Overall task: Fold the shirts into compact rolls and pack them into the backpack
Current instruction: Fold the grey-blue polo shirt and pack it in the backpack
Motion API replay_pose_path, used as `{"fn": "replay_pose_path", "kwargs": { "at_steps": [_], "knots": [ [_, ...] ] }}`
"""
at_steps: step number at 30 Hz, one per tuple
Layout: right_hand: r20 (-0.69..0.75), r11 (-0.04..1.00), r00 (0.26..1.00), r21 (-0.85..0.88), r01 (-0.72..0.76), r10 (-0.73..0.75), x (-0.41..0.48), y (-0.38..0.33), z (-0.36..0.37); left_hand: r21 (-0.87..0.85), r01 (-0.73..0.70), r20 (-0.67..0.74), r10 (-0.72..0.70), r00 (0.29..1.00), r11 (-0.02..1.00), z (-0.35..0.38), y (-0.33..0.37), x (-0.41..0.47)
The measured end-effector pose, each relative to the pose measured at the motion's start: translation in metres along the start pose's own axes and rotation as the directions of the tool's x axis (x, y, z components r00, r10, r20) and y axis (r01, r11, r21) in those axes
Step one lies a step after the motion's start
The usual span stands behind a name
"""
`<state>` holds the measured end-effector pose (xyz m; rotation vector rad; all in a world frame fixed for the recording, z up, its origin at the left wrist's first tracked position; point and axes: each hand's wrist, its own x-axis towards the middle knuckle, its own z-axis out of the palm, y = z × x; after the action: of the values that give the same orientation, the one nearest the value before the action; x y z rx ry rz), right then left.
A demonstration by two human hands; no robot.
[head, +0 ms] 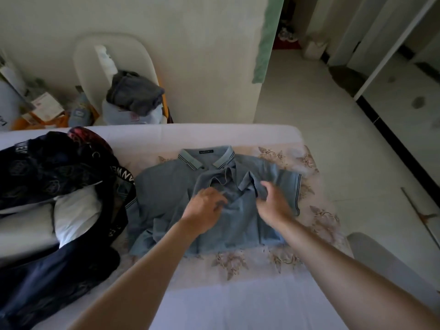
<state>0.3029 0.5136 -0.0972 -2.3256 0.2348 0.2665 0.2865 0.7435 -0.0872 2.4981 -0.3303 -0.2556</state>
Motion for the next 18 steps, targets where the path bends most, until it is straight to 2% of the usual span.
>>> {"fn": "replay_pose_path", "kwargs": {
  "at_steps": [2,4,5,7,9,12,13,16,18],
  "knots": [
    [0.136,0.928,0.964,-0.267,0.259,-0.229,-0.021,0.030,0.014,0.084,-0.034,0.217,0.015,0.976,0.996,0.021,-0.007,-0.022],
    [0.291,0.835,0.904,-0.369,0.409,-0.314,-0.038,0.053,0.020,0.379,-0.076,0.374,-0.077,0.924,0.922,0.035,-0.021,-0.039],
    [0.323,0.806,0.890,-0.402,0.436,-0.321,-0.044,0.062,0.021,0.483,-0.081,0.382,-0.126,0.915,0.872,0.037,-0.031,-0.045],
    [0.327,0.792,0.902,-0.451,0.411,-0.282,-0.049,0.077,0.017,0.569,-0.015,0.327,-0.210,0.921,0.822,0.034,-0.046,-0.053],
    [0.341,0.772,0.904,-0.491,0.404,-0.257,-0.051,0.086,0.014,0.565,0.004,0.266,-0.187,0.946,0.825,0.029,-0.050,-0.058],
    [0.353,0.611,0.873,-0.623,0.488,-0.337,-0.053,0.085,0.018,0.498,-0.129,0.245,0.003,0.969,0.857,0.037,-0.034,-0.064],
    [0.327,0.589,0.874,-0.646,0.485,-0.360,-0.053,0.082,0.020,0.464,-0.146,0.263,0.021,0.964,0.874,0.042,-0.028,-0.065],
    [0.222,0.602,0.886,-0.665,0.442,-0.406,-0.051,0.071,0.023,0.303,-0.018,0.256,-0.064,0.964,0.953,0.049,-0.020,-0.059],
    [0.249,0.628,0.903,-0.653,0.424,-0.351,-0.053,0.068,0.016,0.290,0.047,0.278,-0.131,0.952,0.956,0.049,-0.018,-0.059]
  ]
}}
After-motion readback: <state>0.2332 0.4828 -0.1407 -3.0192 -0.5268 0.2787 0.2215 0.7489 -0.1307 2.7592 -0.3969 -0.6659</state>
